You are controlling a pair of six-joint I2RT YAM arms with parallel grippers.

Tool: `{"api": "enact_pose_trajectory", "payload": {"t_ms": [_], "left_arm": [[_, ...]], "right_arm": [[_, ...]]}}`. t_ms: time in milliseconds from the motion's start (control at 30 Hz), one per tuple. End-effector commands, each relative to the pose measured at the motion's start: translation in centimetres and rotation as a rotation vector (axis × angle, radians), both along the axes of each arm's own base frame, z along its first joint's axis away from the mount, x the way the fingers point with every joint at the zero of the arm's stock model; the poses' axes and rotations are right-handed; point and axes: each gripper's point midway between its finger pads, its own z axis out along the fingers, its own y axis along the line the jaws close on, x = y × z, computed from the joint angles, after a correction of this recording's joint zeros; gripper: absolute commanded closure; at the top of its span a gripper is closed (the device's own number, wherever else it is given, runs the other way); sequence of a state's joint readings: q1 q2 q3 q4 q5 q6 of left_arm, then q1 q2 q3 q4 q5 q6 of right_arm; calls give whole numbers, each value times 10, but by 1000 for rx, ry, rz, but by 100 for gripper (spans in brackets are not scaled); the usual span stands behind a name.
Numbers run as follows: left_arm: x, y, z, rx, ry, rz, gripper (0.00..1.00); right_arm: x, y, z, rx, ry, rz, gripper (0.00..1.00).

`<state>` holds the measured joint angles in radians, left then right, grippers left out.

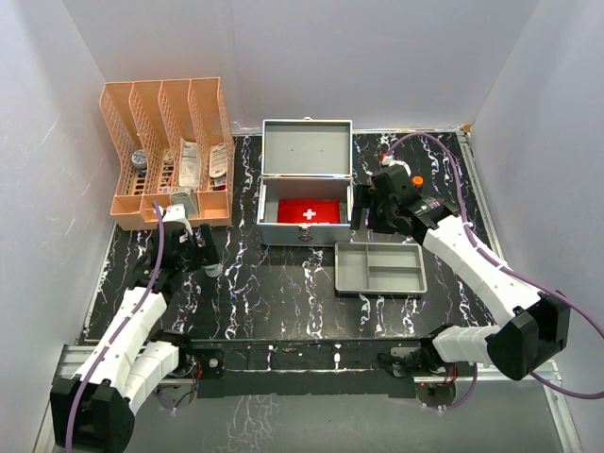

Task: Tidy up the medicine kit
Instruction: Pick up the pill bottle at the center of the board.

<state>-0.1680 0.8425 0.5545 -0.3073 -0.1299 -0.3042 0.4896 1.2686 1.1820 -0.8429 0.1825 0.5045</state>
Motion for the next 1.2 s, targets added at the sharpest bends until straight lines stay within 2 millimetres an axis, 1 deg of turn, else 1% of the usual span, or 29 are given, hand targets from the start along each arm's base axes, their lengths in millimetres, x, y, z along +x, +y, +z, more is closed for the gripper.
{"api": "enact_pose_trajectory", "payload": {"t_ms": [0, 200, 433, 700, 933, 1167], "left_arm": [[1, 1, -3, -6, -36, 43, 5], [0, -13, -17, -47, -6, 25, 5], [-5, -18, -32, -57, 52, 56, 5], [-6, -15, -46, -44, 125, 105, 6], [-8, -15, -53, -52, 150, 136, 9], [-1, -15, -57, -54, 140, 153, 13]], "right_arm": [[7, 7, 26, 57, -57, -8, 10], [12, 13, 29, 83, -53, -13, 10], [12, 14, 32, 112, -61, -40, 9], [9, 14, 34, 136, -63, -57, 9], [12, 16, 35, 135, -64, -48, 9], [14, 19, 35, 128, -63, -21, 9]]}}
